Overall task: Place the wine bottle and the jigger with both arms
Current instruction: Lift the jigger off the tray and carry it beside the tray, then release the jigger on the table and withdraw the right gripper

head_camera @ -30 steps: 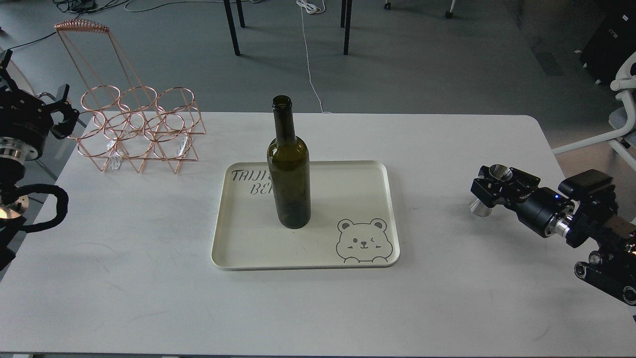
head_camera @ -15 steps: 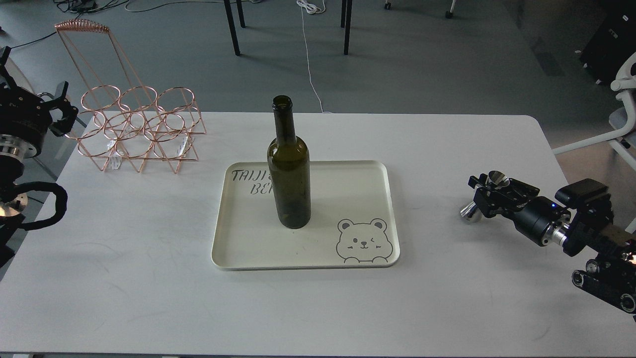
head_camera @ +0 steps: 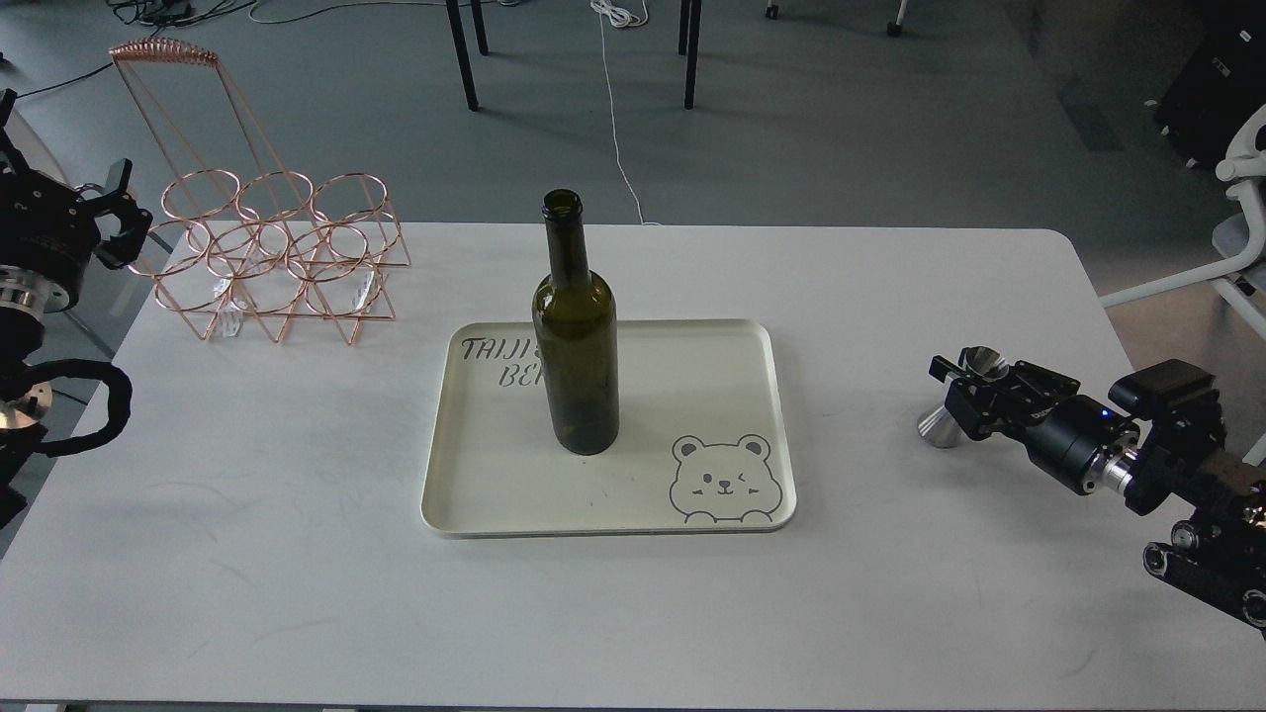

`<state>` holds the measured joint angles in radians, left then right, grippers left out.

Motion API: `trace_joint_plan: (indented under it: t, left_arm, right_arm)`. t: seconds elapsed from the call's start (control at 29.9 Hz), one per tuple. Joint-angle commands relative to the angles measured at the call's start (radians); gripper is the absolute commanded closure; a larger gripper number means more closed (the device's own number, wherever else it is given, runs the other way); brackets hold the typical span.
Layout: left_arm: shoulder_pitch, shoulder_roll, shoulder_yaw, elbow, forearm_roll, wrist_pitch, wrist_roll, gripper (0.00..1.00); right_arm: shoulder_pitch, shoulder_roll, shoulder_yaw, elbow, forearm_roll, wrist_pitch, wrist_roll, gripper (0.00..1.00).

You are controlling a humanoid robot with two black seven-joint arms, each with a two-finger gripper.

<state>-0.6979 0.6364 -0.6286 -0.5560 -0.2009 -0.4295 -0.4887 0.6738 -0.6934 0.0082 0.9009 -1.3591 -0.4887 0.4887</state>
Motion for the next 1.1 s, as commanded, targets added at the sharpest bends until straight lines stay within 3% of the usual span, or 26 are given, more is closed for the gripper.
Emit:
trace_joint_plan:
  t: [0.0, 0.33, 0.67, 0.87, 1.07]
  left_arm:
    - [0.0, 0.0, 0.0, -0.001, 0.0, 0.0, 0.0, 0.01]
    - [0.0, 0.0, 0.0, -0.002, -0.002, 0.0, 0.0, 0.01]
    - [-0.005, 0.025, 0.003, -0.007, 0.003, -0.012, 0.0, 0.01]
    - [-0.006, 0.057, 0.01, -0.041, 0.008, -0.023, 0.0, 0.01]
    - [0.003, 0.19, 0.018, -0.251, 0.014, -0.012, 0.0, 0.01]
  right_arm:
    - [-0.008, -0.043, 0.001, 0.065, 0.0, 0.0, 0.0, 0.39]
    - [-0.036, -0.208, 0.015, 0.213, 0.002, 0.0, 0.0, 0.19]
    - [-0.017, -0.454, 0.082, 0.444, 0.141, 0.0, 0.0, 0.12]
    - [0.153, -0.456, 0.115, 0.44, 0.342, 0.0, 0.0, 0.09]
    - [0.306, -0.364, 0.118, 0.362, 0.584, 0.022, 0.0, 0.05]
